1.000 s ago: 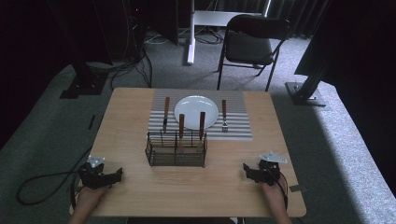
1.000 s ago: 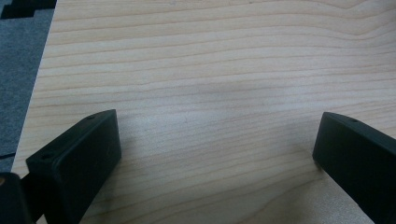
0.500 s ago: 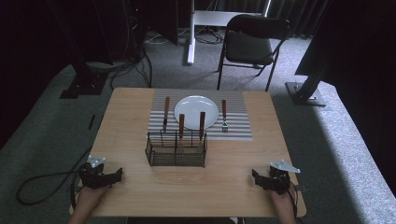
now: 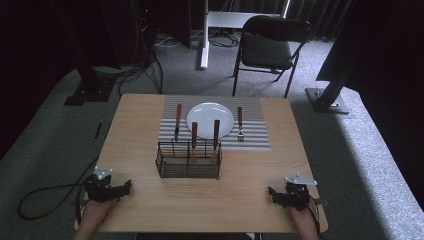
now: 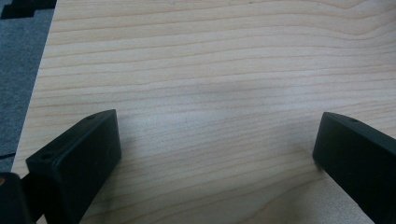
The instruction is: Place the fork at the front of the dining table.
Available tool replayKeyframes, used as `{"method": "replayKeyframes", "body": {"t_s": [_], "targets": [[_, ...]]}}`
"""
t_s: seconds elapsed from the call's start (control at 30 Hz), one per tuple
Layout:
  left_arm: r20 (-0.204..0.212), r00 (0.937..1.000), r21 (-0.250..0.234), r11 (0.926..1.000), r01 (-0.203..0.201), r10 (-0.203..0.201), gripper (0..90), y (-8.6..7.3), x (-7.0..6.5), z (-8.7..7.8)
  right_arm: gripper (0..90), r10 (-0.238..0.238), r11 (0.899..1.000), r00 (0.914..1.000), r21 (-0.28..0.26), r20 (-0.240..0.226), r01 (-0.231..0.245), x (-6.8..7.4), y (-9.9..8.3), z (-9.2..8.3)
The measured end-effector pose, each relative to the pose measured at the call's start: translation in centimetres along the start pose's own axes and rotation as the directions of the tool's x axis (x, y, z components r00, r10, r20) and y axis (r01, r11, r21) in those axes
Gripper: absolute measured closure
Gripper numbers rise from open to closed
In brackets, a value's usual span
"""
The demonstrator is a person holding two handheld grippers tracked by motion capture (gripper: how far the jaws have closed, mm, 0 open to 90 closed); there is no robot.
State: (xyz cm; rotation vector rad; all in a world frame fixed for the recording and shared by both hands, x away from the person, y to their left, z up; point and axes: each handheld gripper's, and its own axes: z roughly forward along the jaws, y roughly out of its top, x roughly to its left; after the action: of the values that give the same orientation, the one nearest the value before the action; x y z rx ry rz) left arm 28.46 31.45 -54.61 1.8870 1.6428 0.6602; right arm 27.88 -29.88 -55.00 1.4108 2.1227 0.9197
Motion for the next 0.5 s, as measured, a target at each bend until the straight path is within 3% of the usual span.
{"method": "replayKeyframes", "body": {"t_s": [0.5], "targets": [[0.0, 1.0, -0.001, 1.0, 0.0, 0.0, 0.7, -0.01, -0.01, 0.0, 14.0, -0.006, 1.0, 1.0, 0.001, -0.005, 0.006, -0.01, 0.05, 0.07]]}}
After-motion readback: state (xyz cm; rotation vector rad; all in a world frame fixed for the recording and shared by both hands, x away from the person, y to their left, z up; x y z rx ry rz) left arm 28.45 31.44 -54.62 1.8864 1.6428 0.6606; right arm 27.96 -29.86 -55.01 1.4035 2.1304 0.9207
